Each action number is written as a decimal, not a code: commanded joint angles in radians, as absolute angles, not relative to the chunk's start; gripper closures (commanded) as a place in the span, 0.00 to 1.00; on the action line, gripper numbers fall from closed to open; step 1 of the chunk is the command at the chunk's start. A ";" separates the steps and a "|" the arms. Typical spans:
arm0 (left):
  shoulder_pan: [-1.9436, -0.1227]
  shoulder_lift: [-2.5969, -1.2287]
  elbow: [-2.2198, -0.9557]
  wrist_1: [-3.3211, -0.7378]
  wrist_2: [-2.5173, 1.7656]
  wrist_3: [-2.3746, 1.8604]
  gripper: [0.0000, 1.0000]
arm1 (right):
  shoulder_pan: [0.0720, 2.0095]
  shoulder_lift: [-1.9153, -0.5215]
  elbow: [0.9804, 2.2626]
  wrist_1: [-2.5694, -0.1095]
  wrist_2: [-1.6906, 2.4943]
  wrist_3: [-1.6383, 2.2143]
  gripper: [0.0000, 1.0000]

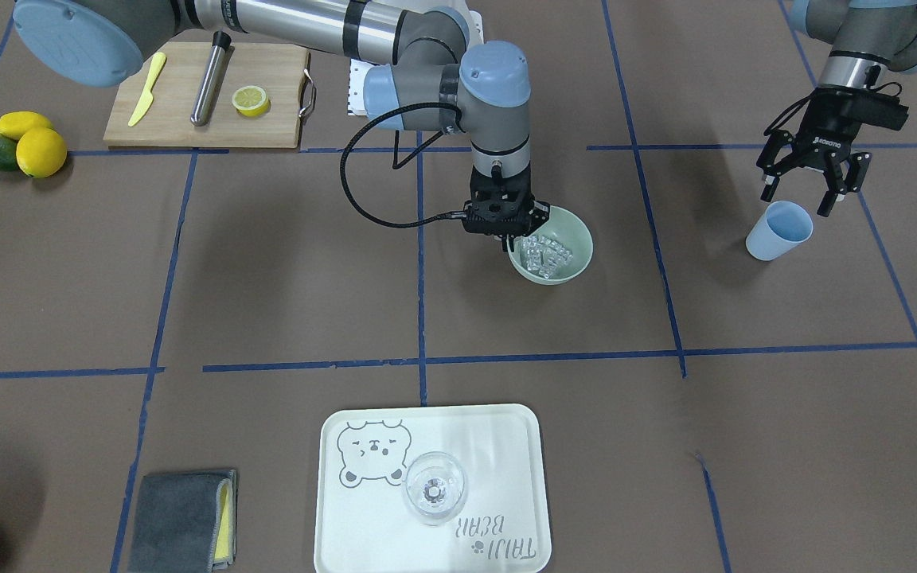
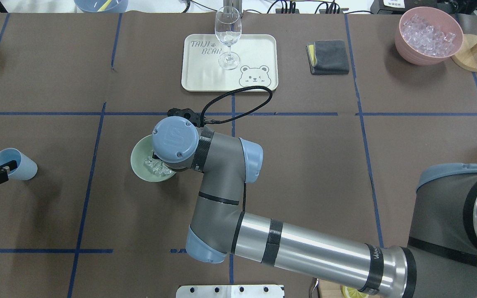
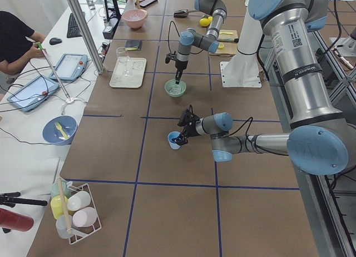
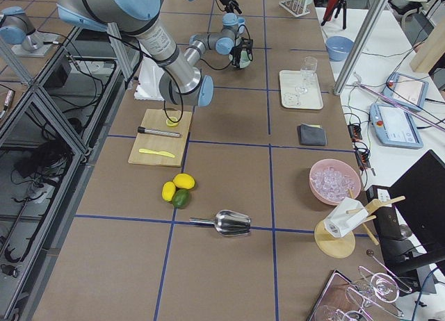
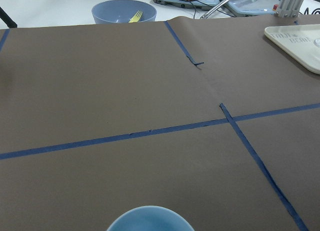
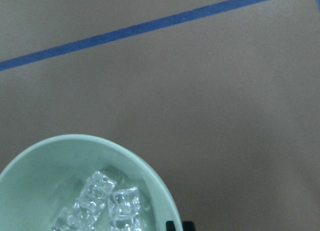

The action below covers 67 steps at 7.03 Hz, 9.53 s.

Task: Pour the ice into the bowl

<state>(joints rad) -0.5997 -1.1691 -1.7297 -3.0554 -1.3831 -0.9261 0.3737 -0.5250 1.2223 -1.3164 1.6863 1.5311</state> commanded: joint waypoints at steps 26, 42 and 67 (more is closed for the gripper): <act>-1.305 -1.624 -1.769 -1.829 -2.066 -0.054 0.00 | 1.053 -1.746 1.764 -1.023 2.128 0.766 0.00; -1.562 -1.625 -1.554 -1.606 -2.350 0.181 0.00 | 1.562 -1.740 1.756 -1.470 2.411 0.103 0.00; -1.562 -1.609 -1.549 -1.652 -2.350 0.025 0.00 | 1.608 -1.726 1.772 -1.466 2.398 0.104 0.00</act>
